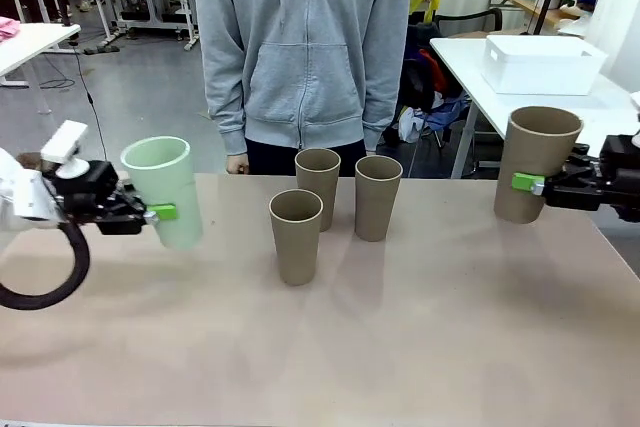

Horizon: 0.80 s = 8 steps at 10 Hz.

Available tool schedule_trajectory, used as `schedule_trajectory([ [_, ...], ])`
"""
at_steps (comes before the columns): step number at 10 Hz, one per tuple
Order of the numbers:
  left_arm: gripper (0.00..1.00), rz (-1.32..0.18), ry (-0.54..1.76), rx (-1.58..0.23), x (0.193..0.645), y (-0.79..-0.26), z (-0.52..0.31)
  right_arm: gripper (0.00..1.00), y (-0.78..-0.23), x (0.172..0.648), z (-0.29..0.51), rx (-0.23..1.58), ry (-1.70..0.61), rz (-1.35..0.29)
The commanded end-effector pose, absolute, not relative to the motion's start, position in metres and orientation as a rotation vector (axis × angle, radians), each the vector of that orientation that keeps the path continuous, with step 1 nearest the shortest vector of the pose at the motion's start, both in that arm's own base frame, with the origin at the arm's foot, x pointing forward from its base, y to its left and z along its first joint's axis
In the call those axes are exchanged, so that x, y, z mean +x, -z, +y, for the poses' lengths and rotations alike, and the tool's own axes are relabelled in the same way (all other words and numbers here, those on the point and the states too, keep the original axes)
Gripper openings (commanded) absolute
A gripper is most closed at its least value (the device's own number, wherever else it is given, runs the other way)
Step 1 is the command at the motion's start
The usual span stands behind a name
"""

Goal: Stack the cups and store them in the basket.
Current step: Pick up two Reusable plastic cups , one in each hand.

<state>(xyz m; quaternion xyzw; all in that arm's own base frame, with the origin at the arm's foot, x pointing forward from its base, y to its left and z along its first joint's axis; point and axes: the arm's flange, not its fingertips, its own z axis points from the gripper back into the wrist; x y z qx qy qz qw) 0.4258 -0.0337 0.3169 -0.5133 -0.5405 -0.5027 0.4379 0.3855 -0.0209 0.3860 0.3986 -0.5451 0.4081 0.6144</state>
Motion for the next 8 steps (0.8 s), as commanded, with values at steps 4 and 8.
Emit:
schedule_trajectory([
  [4,0.85,-1.427,1.339,-1.232,0.394,-0.328,-0.006,0.85,-0.345,0.256,0.021,1.143,-1.015,-1.156],
  [8,0.85,-1.374,1.333,-1.215,0.403,-0.364,-0.007,0.85,-0.361,0.363,0.003,1.119,-1.095,-1.15],
])
